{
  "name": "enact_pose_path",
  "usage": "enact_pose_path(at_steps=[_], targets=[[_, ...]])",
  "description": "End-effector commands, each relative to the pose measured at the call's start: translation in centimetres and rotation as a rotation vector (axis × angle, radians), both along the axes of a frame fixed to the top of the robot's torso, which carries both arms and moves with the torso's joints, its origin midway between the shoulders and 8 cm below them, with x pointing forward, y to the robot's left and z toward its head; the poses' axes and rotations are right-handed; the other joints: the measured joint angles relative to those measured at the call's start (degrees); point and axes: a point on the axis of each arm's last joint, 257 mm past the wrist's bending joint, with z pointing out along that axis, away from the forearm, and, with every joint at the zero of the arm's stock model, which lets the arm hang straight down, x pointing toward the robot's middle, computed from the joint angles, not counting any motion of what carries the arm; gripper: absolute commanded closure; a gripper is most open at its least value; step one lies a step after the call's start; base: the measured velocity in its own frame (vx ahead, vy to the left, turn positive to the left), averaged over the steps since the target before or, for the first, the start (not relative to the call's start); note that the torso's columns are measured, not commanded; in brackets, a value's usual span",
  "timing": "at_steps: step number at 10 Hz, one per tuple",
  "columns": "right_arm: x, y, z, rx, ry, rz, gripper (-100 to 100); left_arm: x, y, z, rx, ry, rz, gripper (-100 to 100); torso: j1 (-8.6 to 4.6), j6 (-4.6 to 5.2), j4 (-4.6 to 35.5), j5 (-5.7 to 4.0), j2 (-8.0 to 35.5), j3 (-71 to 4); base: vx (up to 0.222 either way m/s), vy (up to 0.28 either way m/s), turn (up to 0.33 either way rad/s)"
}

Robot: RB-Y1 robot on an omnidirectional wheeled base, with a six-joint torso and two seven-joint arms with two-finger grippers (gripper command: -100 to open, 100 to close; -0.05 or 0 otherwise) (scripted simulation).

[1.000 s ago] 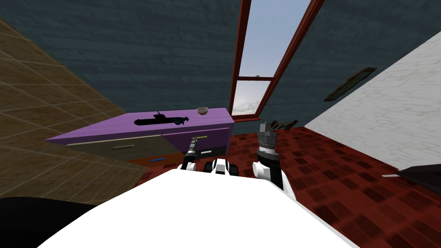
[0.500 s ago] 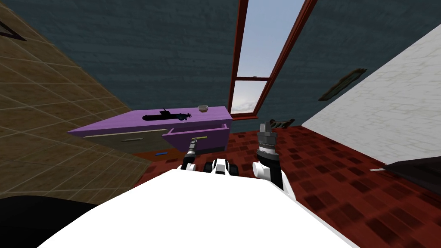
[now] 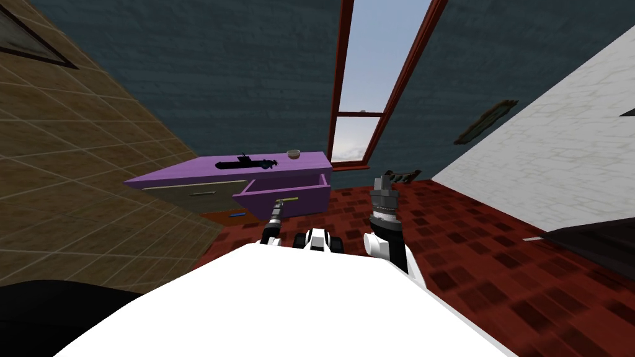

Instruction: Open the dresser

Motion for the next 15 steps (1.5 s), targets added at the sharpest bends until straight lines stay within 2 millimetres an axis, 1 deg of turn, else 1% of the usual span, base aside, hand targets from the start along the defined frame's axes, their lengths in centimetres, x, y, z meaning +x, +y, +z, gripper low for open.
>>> enact_pose_path(at_steps=[1, 5, 8, 10, 11, 12, 13, 15], targets=[[0.0, 0.0, 0.0, 0.0, 0.0, 0.0, 0, -0.1, 0.1, 0.3, -0.002, 0.006, 0.003, -100, 0.05, 0.01, -0.01, -0.02, -0.24, -0.13, -0.018, -0.006, -0.017], [0.0, 0.0, 0.0, 0.0, 0.0, 0.0, 0, -0.3, 0.6, 2.2, -0.003, 0.009, 0.013, -100, 0.08, 0.04, -0.07, 0.07, -0.15, -0.07, 0.001, 0.0, -0.026], [0.0, 0.0, 0.0, 0.0, 0.0, 0.0, 0, -0.4, 0.8, 4.1, -0.003, 0.006, 0.02, -100, 0.06, 0.03, -0.09, 0.09, -0.09, -0.03, -0.004, -0.001, -0.026], [0.0, 0.0, 0.0, 0.0, 0.0, 0.0, 0, -0.6, 1.0, 5.1, -0.004, 0.008, 0.025, -100, -0.07, 0.0, 0.1, -0.09, 0.06, 0.01, -0.005, -0.003, -0.026], [0.0, 0.0, 0.0, 0.0, 0.0, 0.0, 0, -0.5, 1.0, 5.2, -0.004, 0.006, 0.025, -100, -0.14, -0.02, 0.21, -0.18, 0.18, 0.06, 0.0, 0.0, 0.0], [0.0, 0.0, 0.0, 0.0, 0.0, 0.0, 0, -0.7, 0.9, 4.2, -0.01, 0.027, 0.027, -100, -0.18, -0.03, 0.24, -0.21, 0.25, 0.1, 0.0, 0.0, 0.0], [0.0, 0.0, 0.0, 0.0, 0.0, 0.0, 0, -0.8, 0.9, 4.0, -0.011, 0.032, 0.027, 0, -0.15, -0.01, 0.16, -0.13, 0.2, 0.1, 0.0, 0.0, 0.0], [0.0, 0.0, 0.0, 0.0, 0.0, 0.0, 0, -0.9, 0.9, 3.6, -0.013, 0.041, 0.028, 0, -0.04, 0.02, 0.04, -0.03, 0.03, 0.0, 0.0, 0.0, 0.0]])
